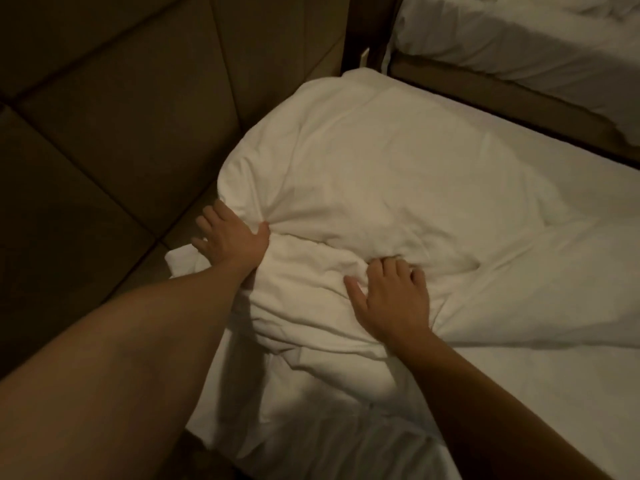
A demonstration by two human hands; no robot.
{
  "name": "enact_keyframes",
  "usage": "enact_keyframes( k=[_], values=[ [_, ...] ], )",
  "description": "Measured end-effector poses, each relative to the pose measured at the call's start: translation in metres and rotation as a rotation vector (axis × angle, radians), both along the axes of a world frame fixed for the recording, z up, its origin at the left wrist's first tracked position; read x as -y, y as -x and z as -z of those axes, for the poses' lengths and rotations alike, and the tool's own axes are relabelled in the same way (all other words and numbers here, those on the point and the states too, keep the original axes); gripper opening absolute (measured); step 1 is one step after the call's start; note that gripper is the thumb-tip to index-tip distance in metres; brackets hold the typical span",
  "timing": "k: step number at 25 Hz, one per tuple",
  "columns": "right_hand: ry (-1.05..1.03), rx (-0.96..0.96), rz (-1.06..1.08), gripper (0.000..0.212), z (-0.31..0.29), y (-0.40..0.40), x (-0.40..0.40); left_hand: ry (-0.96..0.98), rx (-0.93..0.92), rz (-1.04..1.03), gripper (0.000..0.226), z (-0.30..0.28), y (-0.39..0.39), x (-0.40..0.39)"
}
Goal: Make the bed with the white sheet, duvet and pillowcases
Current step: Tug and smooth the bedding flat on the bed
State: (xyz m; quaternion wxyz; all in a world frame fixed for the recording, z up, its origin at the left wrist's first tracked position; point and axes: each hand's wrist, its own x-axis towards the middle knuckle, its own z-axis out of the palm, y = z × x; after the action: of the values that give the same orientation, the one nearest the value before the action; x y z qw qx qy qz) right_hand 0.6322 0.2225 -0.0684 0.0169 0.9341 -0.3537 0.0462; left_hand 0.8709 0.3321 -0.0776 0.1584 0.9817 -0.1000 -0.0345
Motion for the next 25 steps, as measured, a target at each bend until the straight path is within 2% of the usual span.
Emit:
enact_keyframes(
  k=[3,8,10,12,14,16,17,19,21,23,25],
  values=[
    [0.037,-0.089,-0.022,0.054,-0.032,0.033,0.043,0.019,-0.017,0.119,0.084,-0.011,0.032,0.028],
    [-0.021,-0.288,0.061,0.069,-0.07,0.09,0.124,0.139,-0.024,0.447,0.056,-0.021,0.117,0.094],
    [-0.058,-0.295,0.096,0.074,-0.081,0.121,0.165,0.284,0.02,0.394,0.036,-0.04,0.128,0.121],
    [-0.087,-0.281,0.12,0.075,-0.082,0.155,0.204,0.414,0.044,0.238,0.026,-0.067,0.125,0.141],
    [-0.175,-0.292,0.138,0.074,-0.079,0.195,0.238,0.34,0.093,0.244,0.022,-0.09,0.143,0.16],
    [-0.263,-0.268,0.142,0.072,-0.078,0.223,0.266,0.305,0.177,0.428,0.026,-0.104,0.185,0.191],
    [-0.298,-0.272,0.131,0.071,-0.077,0.229,0.275,0.329,0.119,0.533,0.028,-0.103,0.211,0.209],
    [-0.333,-0.282,0.073,0.069,-0.074,0.251,0.308,0.258,-0.145,0.697,0.037,-0.095,0.28,0.268],
    [-0.323,-0.278,0.068,0.068,-0.064,0.269,0.336,0.069,-0.332,0.755,0.058,-0.088,0.34,0.322],
    [-0.303,-0.259,0.067,0.067,-0.053,0.28,0.365,-0.038,-0.276,0.709,0.069,-0.082,0.376,0.361],
    [-0.346,-0.208,0.046,0.065,-0.041,0.285,0.389,-0.057,-0.128,0.645,0.062,-0.071,0.394,0.376]
  ],
)
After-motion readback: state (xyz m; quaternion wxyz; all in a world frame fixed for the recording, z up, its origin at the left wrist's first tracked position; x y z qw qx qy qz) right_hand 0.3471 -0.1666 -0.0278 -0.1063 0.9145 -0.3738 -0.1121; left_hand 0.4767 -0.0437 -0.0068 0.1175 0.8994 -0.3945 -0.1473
